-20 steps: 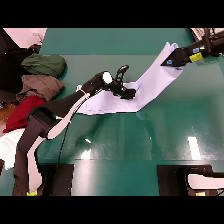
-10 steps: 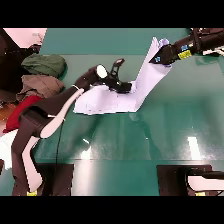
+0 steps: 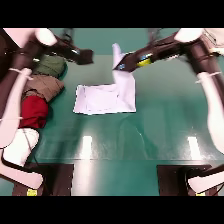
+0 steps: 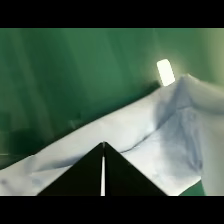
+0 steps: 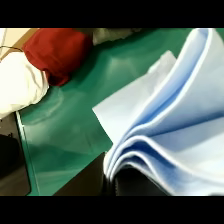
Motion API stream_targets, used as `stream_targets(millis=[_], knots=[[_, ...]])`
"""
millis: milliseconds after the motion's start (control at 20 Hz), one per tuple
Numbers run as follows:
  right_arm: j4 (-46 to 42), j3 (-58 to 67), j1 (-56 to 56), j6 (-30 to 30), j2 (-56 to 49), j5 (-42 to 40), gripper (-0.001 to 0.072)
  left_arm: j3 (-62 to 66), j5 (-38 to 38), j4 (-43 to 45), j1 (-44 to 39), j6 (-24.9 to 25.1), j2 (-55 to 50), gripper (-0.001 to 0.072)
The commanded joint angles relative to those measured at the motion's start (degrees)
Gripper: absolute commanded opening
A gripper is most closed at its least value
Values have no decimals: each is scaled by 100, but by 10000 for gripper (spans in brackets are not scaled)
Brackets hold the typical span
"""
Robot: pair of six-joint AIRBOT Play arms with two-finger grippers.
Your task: Fold the shirts.
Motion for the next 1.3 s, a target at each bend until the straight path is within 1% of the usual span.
stream_targets(millis=[0, 50, 100, 150, 200, 250, 300, 450, 500, 600, 700, 800, 850, 900, 1000, 1100, 1150, 1250], knots=[[125, 9, 1097, -761, -785, -1279, 270, 2, -409, 170, 708, 59, 697, 28], [122, 9, 1322, -826, -933, -1602, 427, 2, -470, 170, 828, 59, 813, 28], [122, 9, 1495, -826, -1019, -1910, 490, 0, -535, 170, 933, 59, 918, 28], [81, 9, 1582, -826, -1027, -2076, 489, 2, -619, 168, 1008, 57, 984, 28], [61, 11, 1574, -826, -973, -2079, 489, 2, -697, 173, 1040, 61, 1025, 28], [0, 9, 1482, -820, -868, -1897, 487, 2, -772, 179, 1040, 63, 1043, 28], [-295, 2, 1329, -761, -719, -1563, 486, 2, -883, 166, 1036, 63, 1043, 28], [-1657, -35, 643, 107, -374, -315, 480, 0, -1117, 146, 1023, 168, 1040, 28], [-1910, -192, 326, 299, -269, 20, 480, 0, -1143, 146, 1023, 168, 1040, 28], [-1937, -857, -343, 538, -28, 304, 479, 0, -1180, 146, 1023, 168, 1034, 28], [-1781, -1768, -1019, 647, 219, 227, 479, -2, -1180, 146, 1023, 173, 1012, 28], [-1381, -2717, -1659, 654, 417, -151, 485, -76, -1172, 144, 1023, 208, 1012, 28], [-1045, -3134, -1956, 654, 452, -323, 538, -122, -1172, 146, 1023, 208, 1010, 28], [-713, -3462, -2201, 651, 450, -468, 647, -184, -1132, 144, 1023, 208, 1012, 28], [-144, -3941, -2481, 645, 404, -752, 653, -249, -1078, 101, 1023, 208, 1010, 28], [144, -4122, -2505, 570, 286, -970, 647, -249, -1027, 98, 1023, 210, 1012, 28], [291, -4118, -2437, 466, 201, -984, 618, -249, -986, 92, 1023, 210, 1012, 28], [586, -3971, -2199, 302, -28, -1003, 592, -249, -916, 79, 1023, 210, 1012, 28]])
